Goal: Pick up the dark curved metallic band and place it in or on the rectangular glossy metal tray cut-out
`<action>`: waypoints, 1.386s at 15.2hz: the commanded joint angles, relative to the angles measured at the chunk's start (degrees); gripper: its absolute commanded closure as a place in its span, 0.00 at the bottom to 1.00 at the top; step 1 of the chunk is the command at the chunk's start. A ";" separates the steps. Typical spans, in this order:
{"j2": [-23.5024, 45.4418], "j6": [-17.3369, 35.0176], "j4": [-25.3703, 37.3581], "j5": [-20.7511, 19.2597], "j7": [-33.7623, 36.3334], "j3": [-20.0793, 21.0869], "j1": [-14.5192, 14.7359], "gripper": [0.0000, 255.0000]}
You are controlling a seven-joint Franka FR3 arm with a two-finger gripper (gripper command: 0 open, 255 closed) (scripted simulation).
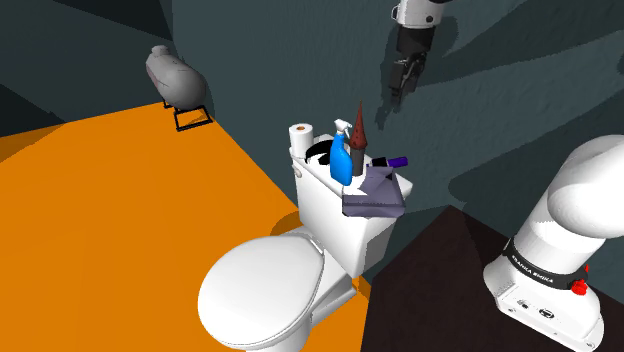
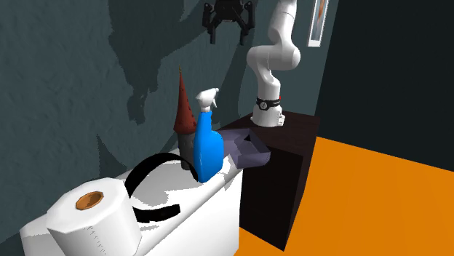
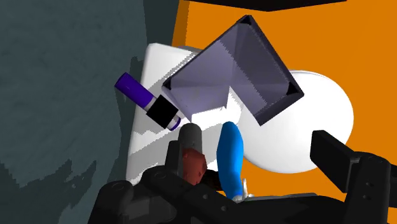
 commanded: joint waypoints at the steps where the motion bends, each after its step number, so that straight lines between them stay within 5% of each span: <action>1: 4.12 3.53 0.75 -0.95 -0.17 0.23 -0.15 0.00; 11: 24.90 16.34 8.76 -6.89 0.81 1.37 -0.99 0.00; 21: 46.84 22.36 24.48 -14.22 2.92 1.03 -0.68 0.00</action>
